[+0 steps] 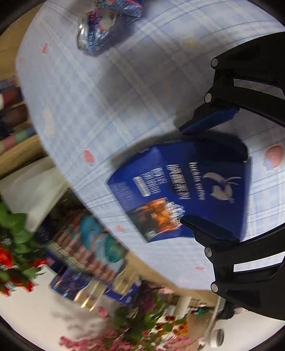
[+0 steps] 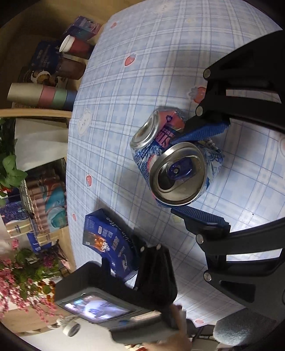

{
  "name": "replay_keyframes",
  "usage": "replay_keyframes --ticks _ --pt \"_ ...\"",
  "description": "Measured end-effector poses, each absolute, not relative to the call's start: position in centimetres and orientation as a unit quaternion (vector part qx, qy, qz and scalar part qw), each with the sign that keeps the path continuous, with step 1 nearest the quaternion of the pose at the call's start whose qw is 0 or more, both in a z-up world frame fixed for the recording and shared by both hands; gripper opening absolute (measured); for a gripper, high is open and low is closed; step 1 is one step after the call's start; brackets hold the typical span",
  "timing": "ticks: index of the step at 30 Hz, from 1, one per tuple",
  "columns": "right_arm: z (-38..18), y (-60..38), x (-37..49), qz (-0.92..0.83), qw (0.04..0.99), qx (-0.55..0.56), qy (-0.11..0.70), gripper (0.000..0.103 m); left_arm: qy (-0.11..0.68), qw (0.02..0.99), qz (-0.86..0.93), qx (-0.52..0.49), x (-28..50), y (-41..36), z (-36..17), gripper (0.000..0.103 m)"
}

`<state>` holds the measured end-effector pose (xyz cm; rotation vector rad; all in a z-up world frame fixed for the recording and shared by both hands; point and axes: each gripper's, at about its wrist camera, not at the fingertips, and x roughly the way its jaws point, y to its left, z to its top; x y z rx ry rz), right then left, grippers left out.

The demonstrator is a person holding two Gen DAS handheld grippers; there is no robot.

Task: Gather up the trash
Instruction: 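Carry the box and can over the brown bin with both tools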

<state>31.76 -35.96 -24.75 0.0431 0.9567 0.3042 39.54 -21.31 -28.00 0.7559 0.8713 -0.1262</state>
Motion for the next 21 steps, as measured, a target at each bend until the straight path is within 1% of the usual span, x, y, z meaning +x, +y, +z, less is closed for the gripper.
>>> replay_keyframes --ticks 1,3,4,5,6,10,12,15,16,17,19,21 --pt "-24.7 -36.2 31.6 0.145 0.877 0.028 0.457 0.058 0.404 0.835 -0.058 0.369 39.6 -21.5 -28.1 0.075" --pt "-24.6 -36.5 31.5 0.144 0.878 0.037 0.456 0.058 0.403 0.83 -0.065 0.38 39.6 -21.8 -28.2 0.067" --pt "-24.5 -36.6 31.4 0.143 0.878 0.039 0.455 0.058 0.408 0.825 -0.081 0.382 39.6 -21.8 -28.2 0.048" --pt "-24.4 -36.7 31.2 0.143 0.879 0.04 0.454 0.058 0.414 0.821 -0.09 0.383 39.5 -21.8 -28.4 0.023" --pt "-24.4 -36.7 31.1 0.143 0.879 0.041 0.453 0.058 0.42 0.818 -0.093 0.382 39.4 -21.6 -28.4 0.022" --pt "-23.6 -36.8 30.2 0.143 0.881 0.042 0.448 0.058 0.399 0.835 -0.114 0.361 38.4 -19.7 -26.8 0.017" --pt "-23.2 -36.7 30.0 0.142 0.882 0.042 0.447 0.058 0.382 0.848 -0.125 0.345 37.7 -18.8 -24.9 0.014" --pt "-22.3 -36.3 29.4 0.144 0.884 0.042 0.443 0.057 0.376 0.873 -0.146 0.274 37.1 -16.1 -20.8 0.013" --pt "-22.0 -36.1 29.2 0.145 0.884 0.042 0.442 0.052 0.377 0.88 -0.153 0.243 36.8 -14.8 -19.4 0.012" --pt "-21.5 -35.7 28.9 0.148 0.885 0.043 0.44 0.039 0.378 0.886 -0.162 0.213 36.4 -13.6 -18.0 0.012" --pt "-21.1 -35.2 28.4 0.147 0.883 0.043 0.443 0.031 0.385 0.892 -0.173 0.161 35.4 -11.6 -16.1 0.012" --pt "-20.7 -34.9 27.9 0.152 0.882 0.051 0.443 0.027 0.39 0.895 -0.181 0.121 34.2 -9.7 -14.9 0.011"
